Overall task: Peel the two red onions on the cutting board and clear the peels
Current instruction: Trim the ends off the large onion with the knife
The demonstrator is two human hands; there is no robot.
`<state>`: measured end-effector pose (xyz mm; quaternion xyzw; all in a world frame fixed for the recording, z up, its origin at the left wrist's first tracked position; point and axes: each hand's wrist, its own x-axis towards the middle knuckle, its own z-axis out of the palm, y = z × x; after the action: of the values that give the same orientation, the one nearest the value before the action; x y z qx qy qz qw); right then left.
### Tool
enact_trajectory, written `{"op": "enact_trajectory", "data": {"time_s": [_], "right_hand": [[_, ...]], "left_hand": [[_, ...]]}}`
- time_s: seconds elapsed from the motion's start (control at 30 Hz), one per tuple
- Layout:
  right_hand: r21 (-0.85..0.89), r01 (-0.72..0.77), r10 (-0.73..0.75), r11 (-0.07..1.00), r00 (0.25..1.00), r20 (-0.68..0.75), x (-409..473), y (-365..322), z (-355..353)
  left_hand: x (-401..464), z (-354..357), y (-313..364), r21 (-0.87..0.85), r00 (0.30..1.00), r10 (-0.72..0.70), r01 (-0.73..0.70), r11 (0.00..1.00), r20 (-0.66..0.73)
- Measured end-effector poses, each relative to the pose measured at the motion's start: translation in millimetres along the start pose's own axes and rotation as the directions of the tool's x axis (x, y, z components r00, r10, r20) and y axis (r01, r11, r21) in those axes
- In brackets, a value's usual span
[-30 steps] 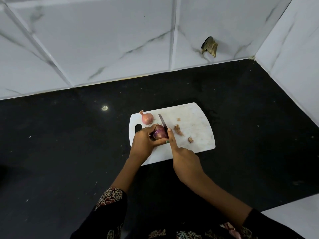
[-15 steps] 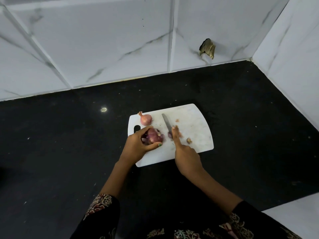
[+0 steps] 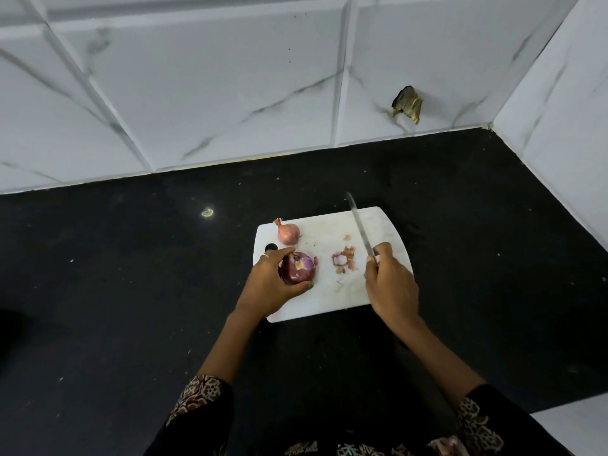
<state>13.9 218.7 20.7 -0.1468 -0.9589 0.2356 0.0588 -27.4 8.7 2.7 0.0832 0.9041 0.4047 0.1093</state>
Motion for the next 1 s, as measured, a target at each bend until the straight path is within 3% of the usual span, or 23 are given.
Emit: {"op": "enact_trajectory", "data": {"time_s": [0.2, 0.5, 0.6, 0.7, 0.83, 0.93, 1.0], "right_hand": [[-0.006, -0.119, 0.119, 0.993, 0.992, -0.038, 27, 24, -1], [0.115, -0.238, 0.23, 0.964, 0.97, 0.077, 47, 42, -4], [-0.076, -0.206, 0.207, 0.976, 0.978, 0.006, 45, 34, -7], [-0.055, -0.098, 0.095, 0.994, 0.994, -0.051, 40, 18, -7], [0.124, 0.066, -0.078, 0.99, 0.992, 0.094, 37, -5, 10], [0.016, 0.117, -0.117, 0.993, 0.968, 0.223, 38, -16, 21], [-0.077, 0.211, -0.189, 0.975, 0.955, 0.228, 34, -22, 27]], "left_hand": [[2, 6, 6, -0.05, 1.0, 0.004, -0.004, 0.999, 0.0], [6, 8, 3, -0.038, 1.0, -0.015, 0.016, 0.999, 0.025], [6, 8, 3, -0.051, 0.999, -0.019, 0.021, 0.999, 0.028], [6, 8, 3, -0.078, 0.999, -0.034, 0.036, 0.996, 0.026], [5, 9, 4, -0.092, 0.999, -0.045, 0.047, 0.995, 0.027], [4, 11, 5, -0.087, 0.999, -0.041, 0.042, 0.995, 0.016], [4, 11, 5, -0.074, 0.999, -0.033, 0.034, 0.997, 0.007]]}}
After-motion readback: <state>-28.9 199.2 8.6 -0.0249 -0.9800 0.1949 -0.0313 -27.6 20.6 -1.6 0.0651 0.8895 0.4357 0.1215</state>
